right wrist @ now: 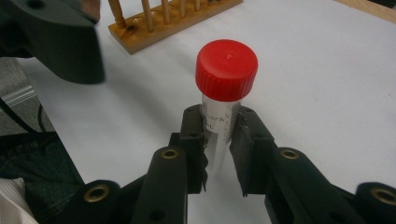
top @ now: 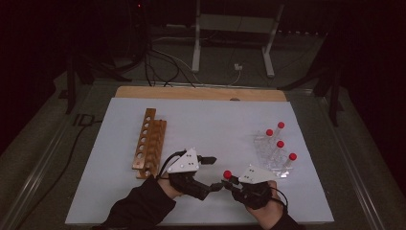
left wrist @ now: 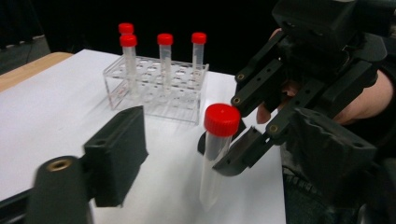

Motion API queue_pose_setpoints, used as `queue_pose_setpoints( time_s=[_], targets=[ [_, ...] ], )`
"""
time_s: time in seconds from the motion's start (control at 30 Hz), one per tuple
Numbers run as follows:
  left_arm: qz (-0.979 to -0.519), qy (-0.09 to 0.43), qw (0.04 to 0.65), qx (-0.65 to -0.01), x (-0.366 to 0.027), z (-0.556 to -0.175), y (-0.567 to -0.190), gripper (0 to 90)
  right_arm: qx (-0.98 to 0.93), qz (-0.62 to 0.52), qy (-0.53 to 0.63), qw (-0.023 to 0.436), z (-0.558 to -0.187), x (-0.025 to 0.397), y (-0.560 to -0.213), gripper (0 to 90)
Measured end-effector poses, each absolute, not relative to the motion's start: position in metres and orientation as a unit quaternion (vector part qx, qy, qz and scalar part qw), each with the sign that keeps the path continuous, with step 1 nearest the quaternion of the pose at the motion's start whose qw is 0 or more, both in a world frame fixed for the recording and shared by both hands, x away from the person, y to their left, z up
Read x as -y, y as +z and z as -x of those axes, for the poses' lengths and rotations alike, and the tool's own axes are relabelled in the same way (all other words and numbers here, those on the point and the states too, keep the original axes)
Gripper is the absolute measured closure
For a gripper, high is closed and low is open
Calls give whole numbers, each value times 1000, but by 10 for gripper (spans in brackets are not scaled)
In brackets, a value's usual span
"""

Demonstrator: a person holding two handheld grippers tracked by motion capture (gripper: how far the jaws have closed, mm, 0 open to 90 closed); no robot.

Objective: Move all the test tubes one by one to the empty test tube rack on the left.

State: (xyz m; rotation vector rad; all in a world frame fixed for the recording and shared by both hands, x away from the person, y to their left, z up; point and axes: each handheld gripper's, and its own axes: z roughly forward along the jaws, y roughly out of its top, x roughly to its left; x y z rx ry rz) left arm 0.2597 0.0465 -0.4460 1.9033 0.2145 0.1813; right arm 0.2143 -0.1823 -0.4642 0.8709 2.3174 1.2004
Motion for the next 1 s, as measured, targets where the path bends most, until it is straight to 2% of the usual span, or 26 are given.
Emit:
queue_pose_setpoints(
  time_s=[0.13, 0.4, 0.6, 0.8, 1.0],
  targets=[
    [-813, 78, 571, -85, -38, -261, -445, 331, -827, -312, 428, 191, -215, 182, -465, 747],
    [-817, 80, 566, -75, -30, -262, -450, 496, -827, -311, 428, 189, -215, 182, -465, 747],
    [-821, 83, 561, -70, -25, -263, -455, 576, -827, -310, 429, 189, -215, 182, -464, 747],
    [-821, 77, 562, -65, -22, -265, -455, 701, -827, -309, 429, 191, -214, 182, -464, 746],
    [-825, 79, 556, -65, -20, -266, -454, 714, -826, -313, 429, 190, -215, 183, -465, 746]
  ],
)
